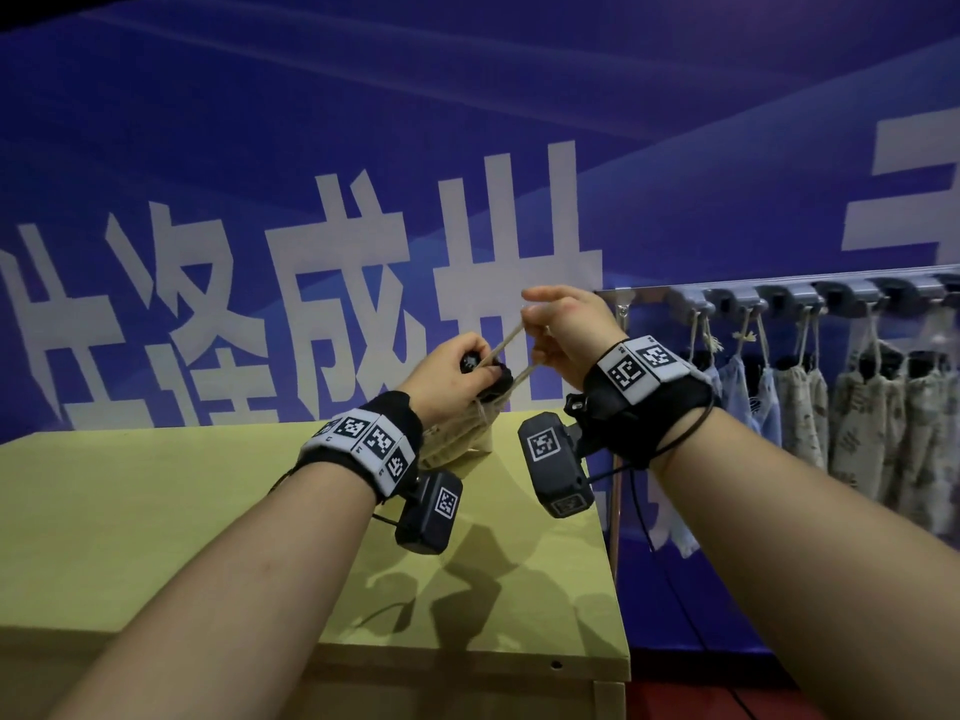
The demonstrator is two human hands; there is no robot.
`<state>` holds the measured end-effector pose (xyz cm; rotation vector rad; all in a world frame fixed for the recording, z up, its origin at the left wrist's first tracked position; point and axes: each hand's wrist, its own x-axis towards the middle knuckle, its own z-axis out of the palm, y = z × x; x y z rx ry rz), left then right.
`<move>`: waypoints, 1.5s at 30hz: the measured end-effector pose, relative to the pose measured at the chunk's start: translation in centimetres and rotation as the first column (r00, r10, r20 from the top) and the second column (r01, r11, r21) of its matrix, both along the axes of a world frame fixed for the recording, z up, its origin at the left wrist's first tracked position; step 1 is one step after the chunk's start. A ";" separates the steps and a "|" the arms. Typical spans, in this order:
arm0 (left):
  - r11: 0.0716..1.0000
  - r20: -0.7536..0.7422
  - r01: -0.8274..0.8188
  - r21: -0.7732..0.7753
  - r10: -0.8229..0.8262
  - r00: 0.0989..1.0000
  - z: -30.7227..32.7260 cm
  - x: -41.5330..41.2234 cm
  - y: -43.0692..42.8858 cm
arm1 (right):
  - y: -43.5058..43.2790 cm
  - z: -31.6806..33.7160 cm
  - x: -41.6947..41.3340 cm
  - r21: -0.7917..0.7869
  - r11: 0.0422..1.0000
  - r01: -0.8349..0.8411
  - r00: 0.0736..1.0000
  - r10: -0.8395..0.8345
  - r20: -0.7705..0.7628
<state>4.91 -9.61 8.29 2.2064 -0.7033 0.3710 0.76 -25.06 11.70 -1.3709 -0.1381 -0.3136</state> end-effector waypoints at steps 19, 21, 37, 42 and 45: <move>0.970 0.163 0.220 0.104 -0.235 0.958 7.3 -4.0 -13.3 | -10.5 5.5 -6.9 0.194 0.934 0.300 0.903 -0.343 0.259; 0.961 0.141 0.257 0.098 -0.269 0.953 7.5 -4.4 -15.9 | -12.8 5.5 -7.4 0.206 0.917 0.342 0.880 -0.389 0.273; 0.873 -0.143 0.482 -0.077 -0.488 0.861 0.6 0.4 -34.7 | -31.1 -1.3 -4.6 -0.041 0.821 0.569 0.814 -0.556 0.166; 0.833 -0.357 0.515 -0.202 -0.552 0.753 -0.9 0.9 -39.0 | -35.8 -4.2 -3.3 -0.149 0.794 0.590 0.807 -0.573 0.140; 0.800 -0.492 0.559 -0.219 -0.585 0.645 -1.4 0.8 -41.4 | -38.0 -5.7 -2.9 -0.177 0.794 0.582 0.813 -0.570 0.120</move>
